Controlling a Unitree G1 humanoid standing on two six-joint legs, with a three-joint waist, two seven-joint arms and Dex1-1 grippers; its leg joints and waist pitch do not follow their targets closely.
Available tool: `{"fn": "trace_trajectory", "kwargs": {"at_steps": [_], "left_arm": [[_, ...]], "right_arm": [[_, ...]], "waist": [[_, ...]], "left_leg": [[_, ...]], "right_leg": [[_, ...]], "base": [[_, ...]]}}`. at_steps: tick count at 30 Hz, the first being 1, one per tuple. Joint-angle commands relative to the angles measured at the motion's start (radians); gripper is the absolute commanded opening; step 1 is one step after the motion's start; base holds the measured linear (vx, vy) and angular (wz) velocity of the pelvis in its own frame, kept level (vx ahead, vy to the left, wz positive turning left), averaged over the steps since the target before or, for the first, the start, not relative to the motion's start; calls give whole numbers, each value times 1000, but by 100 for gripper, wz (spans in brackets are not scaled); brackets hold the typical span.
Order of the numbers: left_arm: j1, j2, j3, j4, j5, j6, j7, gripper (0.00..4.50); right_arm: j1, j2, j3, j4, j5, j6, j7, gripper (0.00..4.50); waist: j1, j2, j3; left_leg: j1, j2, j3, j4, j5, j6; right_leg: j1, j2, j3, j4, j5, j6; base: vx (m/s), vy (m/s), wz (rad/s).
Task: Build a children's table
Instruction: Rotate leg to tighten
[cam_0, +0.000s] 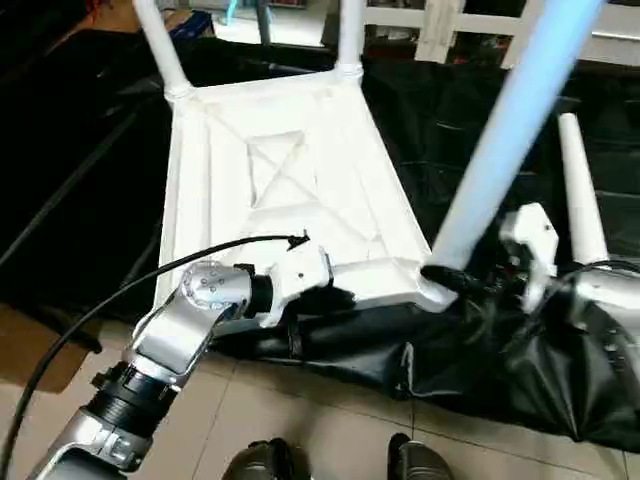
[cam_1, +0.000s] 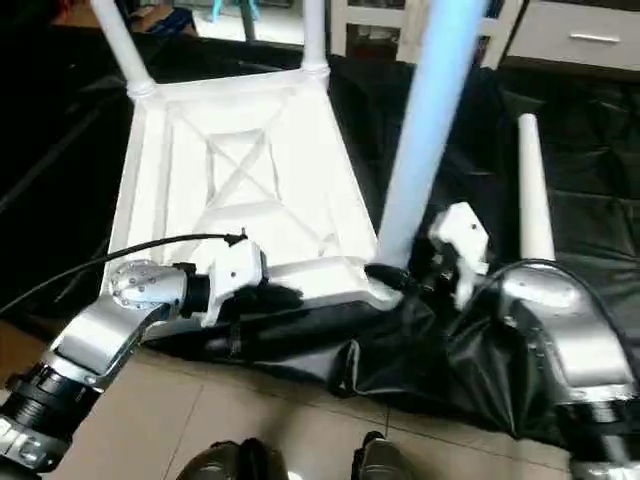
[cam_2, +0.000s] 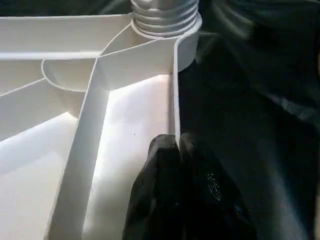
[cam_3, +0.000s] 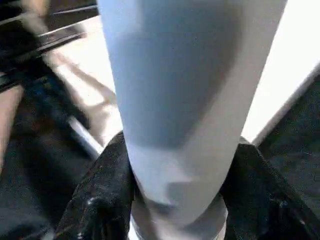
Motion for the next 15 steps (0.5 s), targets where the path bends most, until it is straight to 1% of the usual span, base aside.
{"fn": "trace_trajectory", "kwargs": {"at_steps": [1,2,3,4,5,6,7,8,9,10,11,12,13,14,15], "left_arm": [[-6,-52,-35,-39,-16,52,30,0],[-11,-78,-36,-45,-18,84,54,0],[-19,-109,-39,-49,-13,111,86,0],[-28,-141,-39,-52,-8,152,122,0],[-39,-180,-36,-51,-3,199,168,0],[-52,-224,-27,-42,4,238,223,0],[-61,-252,-20,-33,8,263,258,0],[-75,-297,-9,-19,13,298,312,0],[-91,-346,8,3,8,305,363,0],[-107,-392,22,25,5,310,402,0],[-120,-415,23,41,8,308,419,0],[-133,-429,19,58,18,296,430,0],[-140,-426,12,66,26,278,425,0],[-142,-420,10,69,26,269,417,0],[-144,-411,11,68,26,266,405,0]], "right_arm": [[-9,55,-7,94,-68,81,-205,199],[-23,91,-19,114,-80,96,-281,199],[-38,133,-37,134,-91,114,-369,198],[-51,175,-57,152,-103,126,-452,198],[-66,218,-80,172,-116,130,-541,198],[-81,257,-104,198,-125,124,-626,197],[-91,284,-126,214,-127,112,-682,197],[-106,327,-159,241,-127,88,-767,197],[-119,360,-171,264,-135,62,-830,197],[-134,393,-172,287,-148,39,-882,197],[-146,414,-165,304,-159,19,-910,197],[-161,432,-149,319,-171,1,-918,197],[-173,438,-130,324,-176,2,-897,197],[-178,437,-119,322,-178,2,-881,197],[-187,437,-105,316,-183,0,-862,197]], "waist": [[-5,-21,-73],[-11,-24,-72],[-20,-24,-71],[-29,-27,-71],[-32,-26,-70],[-42,-26,-68],[-44,-26,-69],[-47,-26,-68],[-49,-27,-67],[-51,-25,-64],[-51,-25,-66],[-52,-27,-68],[-53,-24,-70],[-53,-24,-70],[-54,-23,-70]], "left_leg": [[24,43,-35,-84,-278,60],[24,42,-34,-86,-289,51],[21,40,-39,-87,-314,34],[18,38,-41,-88,-329,24],[18,37,-42,-89,-338,21],[19,36,-43,-89,-361,8],[23,33,-45,-87,-383,3],[24,32,-44,-87,-392,2],[27,31,-45,-86,-412,-1],[32,29,-44,-85,-434,-5],[36,27,-44,-84,-440,-5],[30,26,-47,-87,-436,1],[21,27,-52,-92,-426,8],[21,27,-52,-92,-426,8],[18,29,-54,-94,-430,15]], "right_leg": [[46,-21,17,-60,-427,-173],[43,-19,17,-62,-439,-168],[44,-20,14,-65,-467,-153],[45,-19,12,-67,-486,-138],[44,-20,12,-69,-496,-133],[39,-18,10,-74,-522,-121],[36,-18,6,-82,-551,-108],[35,-18,6,-84,-555,-103],[30,-15,2,-91,-572,-91],[23,-13,-1,-98,-591,-77],[22,-11,-4,-100,-593,-71],[29,-11,-7,-101,-570,-63],[38,-12,-10,-98,-537,-60],[38,-12,-10,-98,-537,-60],[40,-11,-10,-94,-495,-64]], "base": [[0,0,0],[0,0,0],[0,0,0],[0,0,0],[0,0,0],[0,0,0],[0,0,0],[0,0,0],[0,0,0],[0,0,0],[0,0,0],[0,0,0],[0,0,0],[0,0,0],[0,0,0]]}}
